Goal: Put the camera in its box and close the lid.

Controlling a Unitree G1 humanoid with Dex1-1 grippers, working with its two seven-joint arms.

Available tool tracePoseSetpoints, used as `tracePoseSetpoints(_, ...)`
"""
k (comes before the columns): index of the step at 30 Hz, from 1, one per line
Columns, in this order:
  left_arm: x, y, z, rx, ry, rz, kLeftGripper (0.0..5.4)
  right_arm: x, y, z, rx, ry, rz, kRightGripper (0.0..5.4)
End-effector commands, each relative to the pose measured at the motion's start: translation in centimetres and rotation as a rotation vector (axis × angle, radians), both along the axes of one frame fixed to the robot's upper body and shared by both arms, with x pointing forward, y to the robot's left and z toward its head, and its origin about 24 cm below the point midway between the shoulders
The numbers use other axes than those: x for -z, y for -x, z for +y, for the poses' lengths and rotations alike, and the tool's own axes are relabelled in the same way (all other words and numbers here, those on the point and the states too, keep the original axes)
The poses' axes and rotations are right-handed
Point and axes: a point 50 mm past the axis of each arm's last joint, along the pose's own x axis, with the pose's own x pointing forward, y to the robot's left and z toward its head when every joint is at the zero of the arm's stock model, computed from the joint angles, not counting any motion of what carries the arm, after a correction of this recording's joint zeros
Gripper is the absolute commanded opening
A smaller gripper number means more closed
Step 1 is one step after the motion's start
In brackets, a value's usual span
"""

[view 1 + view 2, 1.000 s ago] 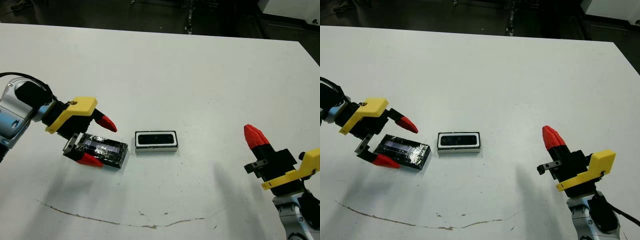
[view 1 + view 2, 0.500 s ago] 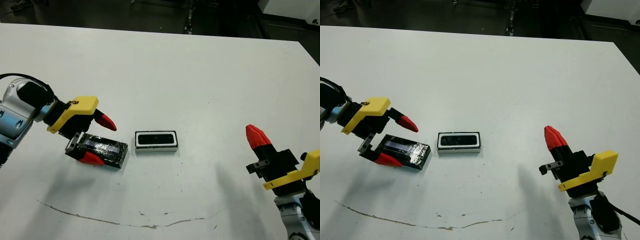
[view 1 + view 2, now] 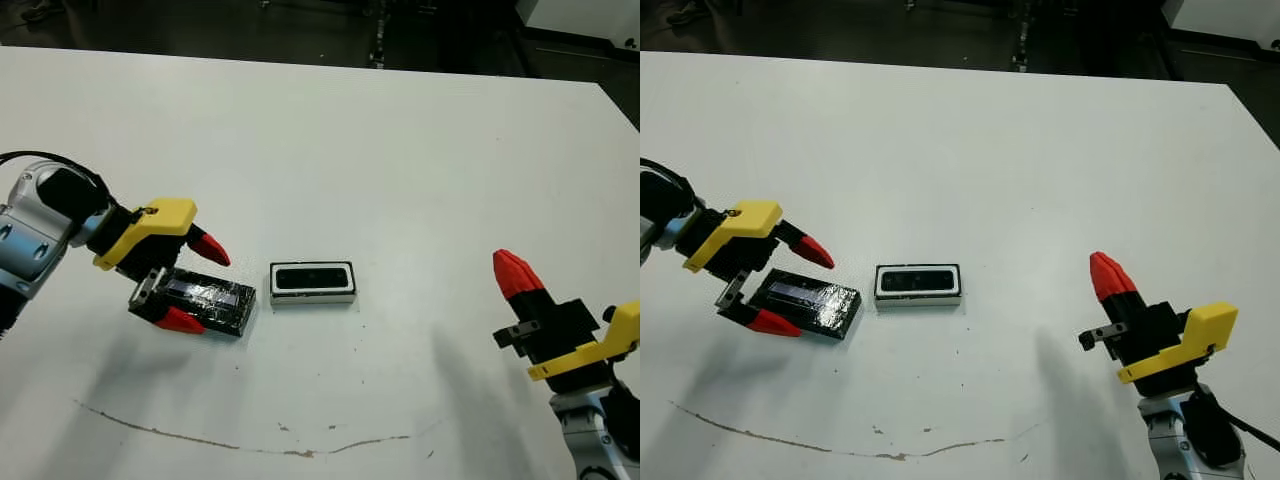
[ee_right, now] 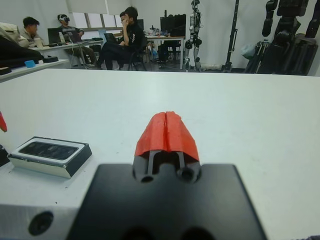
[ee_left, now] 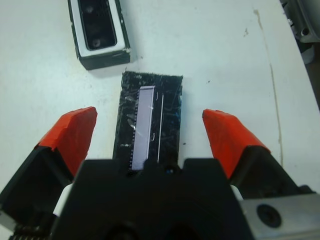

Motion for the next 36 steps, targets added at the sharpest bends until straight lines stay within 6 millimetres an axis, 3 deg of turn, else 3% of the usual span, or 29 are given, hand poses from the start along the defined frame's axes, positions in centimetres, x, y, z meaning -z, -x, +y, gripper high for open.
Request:
tracePoseSetpoints(1,0.3,-0.1,0.0,-0.011,-0.006,0.019,5.4,0.2,0.2,-0.1,0.005,0.003,0.009,0.01)
tracePoseSetpoints(17,1.9,-0.5,0.0,-0.06,-0.023,0.072,5.4,0.3,0.4,0.0,0.009,0.009,0.014,0.01)
tracePoseSetpoints(36,3.6,-0.4,-0.1,-0.039,-0.111,0.007,5.4,0.3,0.4,-0.1,0.003,0.013,0.005,0.01)
